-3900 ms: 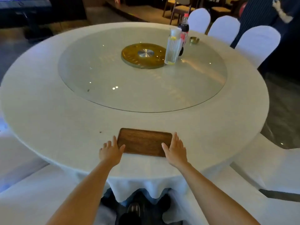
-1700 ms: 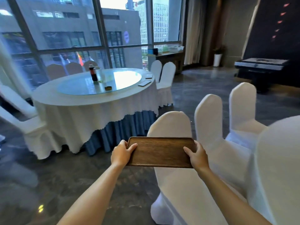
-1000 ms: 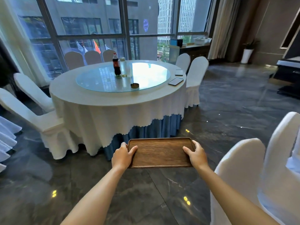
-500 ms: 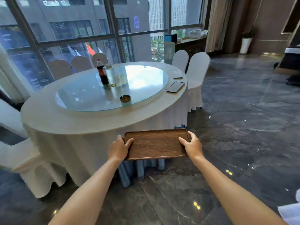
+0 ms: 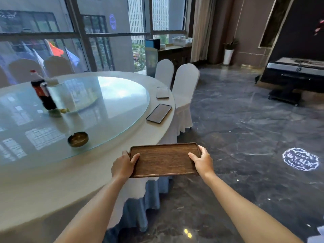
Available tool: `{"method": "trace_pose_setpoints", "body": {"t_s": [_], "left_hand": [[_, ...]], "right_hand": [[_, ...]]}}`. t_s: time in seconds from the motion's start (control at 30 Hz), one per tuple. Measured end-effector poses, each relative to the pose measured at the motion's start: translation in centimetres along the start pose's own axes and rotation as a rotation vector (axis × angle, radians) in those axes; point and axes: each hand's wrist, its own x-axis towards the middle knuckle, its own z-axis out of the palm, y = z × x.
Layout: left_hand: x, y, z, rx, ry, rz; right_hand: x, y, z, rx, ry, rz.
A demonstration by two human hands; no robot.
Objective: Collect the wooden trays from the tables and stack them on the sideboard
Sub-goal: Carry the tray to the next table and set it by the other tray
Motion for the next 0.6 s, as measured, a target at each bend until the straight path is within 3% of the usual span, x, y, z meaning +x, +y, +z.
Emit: {"method": "trace_pose_setpoints", "body": {"t_s": [0.33,0.6], "left_hand": [[18.6,10.7,5.8,-0.123,-0.029,-0.08],[28.3,16.5,13.2,-0.101,0.075,-0.279]], "right_hand": [[23.6,-4.3,-0.1,-0.107,-0.058,-0.046],[41.8,-2.6,2.0,-0.075,-0.282,-0.085]]}}
